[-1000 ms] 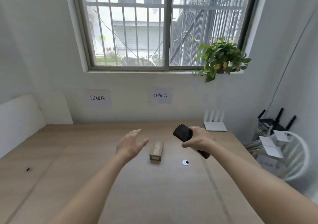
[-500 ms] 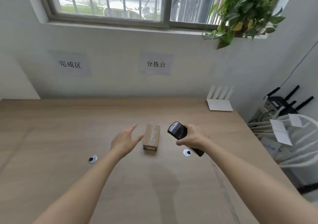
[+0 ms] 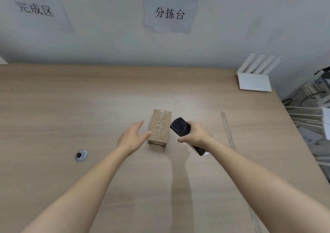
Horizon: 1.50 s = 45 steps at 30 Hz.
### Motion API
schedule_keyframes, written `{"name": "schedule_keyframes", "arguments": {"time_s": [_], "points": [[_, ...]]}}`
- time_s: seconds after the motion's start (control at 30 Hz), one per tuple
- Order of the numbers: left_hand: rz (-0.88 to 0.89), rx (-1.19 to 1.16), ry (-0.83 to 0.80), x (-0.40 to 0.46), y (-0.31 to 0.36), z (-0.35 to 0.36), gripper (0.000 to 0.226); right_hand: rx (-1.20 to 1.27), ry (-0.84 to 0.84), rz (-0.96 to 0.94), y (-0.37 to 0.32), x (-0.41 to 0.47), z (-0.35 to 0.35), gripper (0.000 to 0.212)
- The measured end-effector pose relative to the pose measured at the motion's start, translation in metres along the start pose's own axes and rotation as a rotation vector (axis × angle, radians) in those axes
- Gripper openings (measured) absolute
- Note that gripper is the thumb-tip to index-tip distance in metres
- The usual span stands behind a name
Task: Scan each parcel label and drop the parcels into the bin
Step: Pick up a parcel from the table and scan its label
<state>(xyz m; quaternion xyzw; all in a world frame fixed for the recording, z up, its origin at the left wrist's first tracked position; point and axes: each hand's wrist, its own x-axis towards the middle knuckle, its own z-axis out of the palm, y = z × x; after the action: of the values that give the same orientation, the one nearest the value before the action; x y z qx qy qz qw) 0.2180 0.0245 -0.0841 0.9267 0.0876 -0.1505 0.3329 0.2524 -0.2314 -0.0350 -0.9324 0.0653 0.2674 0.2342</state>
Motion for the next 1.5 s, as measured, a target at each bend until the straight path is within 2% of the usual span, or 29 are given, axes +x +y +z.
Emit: {"name": "schedule_keyframes", "arguments": {"time_s": [0.23,0.43,0.47,0.57,0.67,0.87,1.03,1.2,1.33,1.4,1.5], "points": [[-0.128,-0.113,-0.058,0.072,-0.019,0.052,0.070,0.128,-0.131,0.014,0.007,0.094,0.038,0.038],[-0.201,-0.207,-0.121,0.117,-0.024,0.078,0.079,0.233,-0.182,-0.013,0.007,0.145,0.071,0.051],[-0.206,-0.250,-0.126,0.122,-0.023,0.081,0.076,0.262,-0.187,-0.017,0.007,0.151,0.074,0.054],[-0.208,-0.303,-0.146,0.133,-0.023,0.087,0.048,0.366,-0.192,-0.003,0.009,0.162,0.080,0.061],[-0.203,-0.389,-0.139,0.134,-0.021,0.089,0.044,0.454,-0.206,0.018,0.013,0.161,0.080,0.070],[-0.292,-0.662,-0.093,0.113,0.000,0.069,0.043,0.585,-0.193,-0.040,0.008,0.124,0.052,0.057],[-0.303,-0.765,-0.016,0.075,0.050,0.016,0.044,0.648,-0.132,-0.161,-0.021,0.071,-0.003,0.048],[-0.264,-0.806,0.065,0.025,0.093,-0.048,0.063,0.645,-0.080,-0.243,-0.047,0.003,-0.061,0.040],[-0.214,-0.786,0.104,-0.022,0.116,-0.086,0.099,0.626,-0.057,-0.324,-0.063,-0.053,-0.094,0.034],[-0.189,-0.785,0.129,-0.047,0.130,-0.099,0.093,0.615,-0.051,-0.364,-0.069,-0.080,-0.105,0.034],[-0.143,-0.784,0.181,-0.084,0.148,-0.116,0.067,0.603,-0.046,-0.409,-0.073,-0.115,-0.117,0.032]]}}
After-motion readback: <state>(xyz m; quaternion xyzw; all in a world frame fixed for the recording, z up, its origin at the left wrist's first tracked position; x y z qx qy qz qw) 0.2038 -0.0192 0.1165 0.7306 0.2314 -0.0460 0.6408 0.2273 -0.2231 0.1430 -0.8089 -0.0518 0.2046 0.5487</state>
